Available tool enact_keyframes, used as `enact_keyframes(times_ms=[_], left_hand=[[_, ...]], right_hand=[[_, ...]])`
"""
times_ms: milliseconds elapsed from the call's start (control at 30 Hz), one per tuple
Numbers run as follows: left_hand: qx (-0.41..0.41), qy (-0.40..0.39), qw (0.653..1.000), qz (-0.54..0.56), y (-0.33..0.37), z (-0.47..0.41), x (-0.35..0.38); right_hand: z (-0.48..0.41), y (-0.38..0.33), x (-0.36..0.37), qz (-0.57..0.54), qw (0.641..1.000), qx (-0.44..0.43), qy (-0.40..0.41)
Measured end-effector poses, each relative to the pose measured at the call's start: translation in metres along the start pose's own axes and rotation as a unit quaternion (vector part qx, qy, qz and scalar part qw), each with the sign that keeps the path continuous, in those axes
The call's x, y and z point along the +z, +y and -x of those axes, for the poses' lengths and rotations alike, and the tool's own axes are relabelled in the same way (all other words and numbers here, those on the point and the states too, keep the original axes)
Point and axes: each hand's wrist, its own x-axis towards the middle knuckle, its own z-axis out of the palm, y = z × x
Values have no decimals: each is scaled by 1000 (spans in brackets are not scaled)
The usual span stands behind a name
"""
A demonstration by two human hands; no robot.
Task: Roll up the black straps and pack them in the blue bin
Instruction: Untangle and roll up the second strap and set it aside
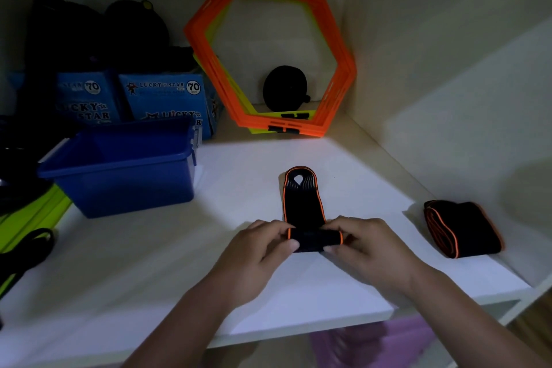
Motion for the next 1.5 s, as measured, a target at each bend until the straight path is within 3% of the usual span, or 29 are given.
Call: enact_keyframes(times_ms=[333, 533, 633, 733, 800, 867, 933, 1067, 1167, 1500], left_hand=[[-88, 45, 994, 52, -4, -17, 12], [-150, 42, 987, 24, -2, -35, 11], [-182, 68, 981, -1, 4, -39, 7], [-144, 106, 983, -43, 2, -39, 8], [-56, 115, 986, -104, -2, -37, 12], [14, 107, 980, -168, -5, -36, 17], [29, 82, 980, -178, -7, -35, 18], [-16, 30, 995, -94, -4, -31, 10], [-23, 10, 995, -95, -6, -26, 11], [-10, 40, 995, -93, -11, -23, 16]], right_hand=[[-20, 4, 7, -108, 986, 129, 2], [-26, 0, 13, -50, 981, 168, 76], [-24, -4, 16, -28, 984, 139, 109], [-21, -2, 21, 85, 986, 80, 116], [-21, -1, 21, 179, 976, 31, 119], [-21, 0, 22, 237, 964, -15, 118], [-21, 2, 23, 263, 958, -33, 109], [-19, 9, 23, 257, 962, -23, 87], [-16, 11, 24, 242, 968, -16, 73], [-11, 11, 21, 190, 981, -9, 25]])
